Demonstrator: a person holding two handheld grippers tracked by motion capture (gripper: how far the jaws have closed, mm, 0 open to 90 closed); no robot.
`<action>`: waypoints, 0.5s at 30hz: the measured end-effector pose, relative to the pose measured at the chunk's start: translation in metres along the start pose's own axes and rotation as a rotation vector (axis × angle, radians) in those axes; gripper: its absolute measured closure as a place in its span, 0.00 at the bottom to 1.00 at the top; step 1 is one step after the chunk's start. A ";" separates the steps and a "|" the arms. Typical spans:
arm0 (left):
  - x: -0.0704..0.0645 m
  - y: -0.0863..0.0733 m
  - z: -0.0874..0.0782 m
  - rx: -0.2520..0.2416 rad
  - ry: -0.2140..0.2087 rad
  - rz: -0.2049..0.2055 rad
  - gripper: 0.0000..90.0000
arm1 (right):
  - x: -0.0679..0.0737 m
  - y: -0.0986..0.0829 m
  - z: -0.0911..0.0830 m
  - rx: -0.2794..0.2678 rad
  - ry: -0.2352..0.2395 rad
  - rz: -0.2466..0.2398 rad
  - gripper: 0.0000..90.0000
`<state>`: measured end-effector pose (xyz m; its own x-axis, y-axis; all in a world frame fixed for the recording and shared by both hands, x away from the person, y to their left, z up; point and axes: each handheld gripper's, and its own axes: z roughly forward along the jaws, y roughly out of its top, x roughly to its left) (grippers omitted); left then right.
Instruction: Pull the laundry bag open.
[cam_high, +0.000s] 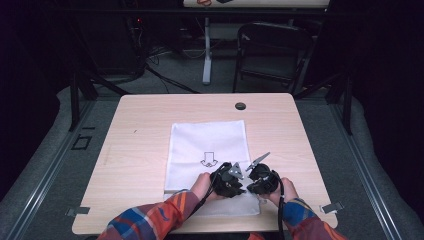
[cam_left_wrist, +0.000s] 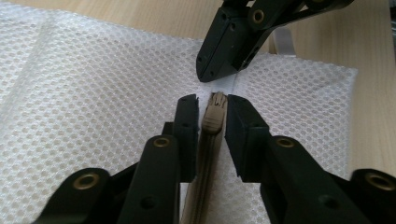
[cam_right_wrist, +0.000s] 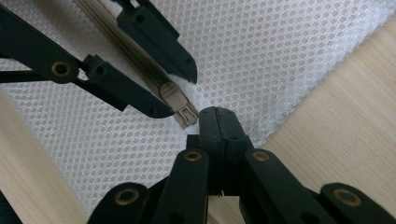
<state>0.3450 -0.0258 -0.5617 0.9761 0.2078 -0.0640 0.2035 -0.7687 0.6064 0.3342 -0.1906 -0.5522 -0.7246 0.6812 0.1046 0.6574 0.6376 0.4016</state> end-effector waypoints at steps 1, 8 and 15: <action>0.000 0.001 0.000 0.008 -0.005 0.002 0.84 | 0.000 0.000 0.000 0.000 -0.001 0.001 1.00; -0.003 0.002 0.008 0.012 -0.015 0.011 0.89 | -0.001 0.000 -0.001 0.006 0.009 -0.003 1.00; -0.003 -0.001 0.007 -0.002 -0.023 -0.020 0.91 | -0.001 -0.002 0.000 -0.007 0.001 -0.001 1.00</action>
<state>0.3426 -0.0297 -0.5672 0.9733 0.2094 -0.0940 0.2228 -0.7631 0.6066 0.3336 -0.1925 -0.5528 -0.7256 0.6801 0.1048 0.6549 0.6358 0.4085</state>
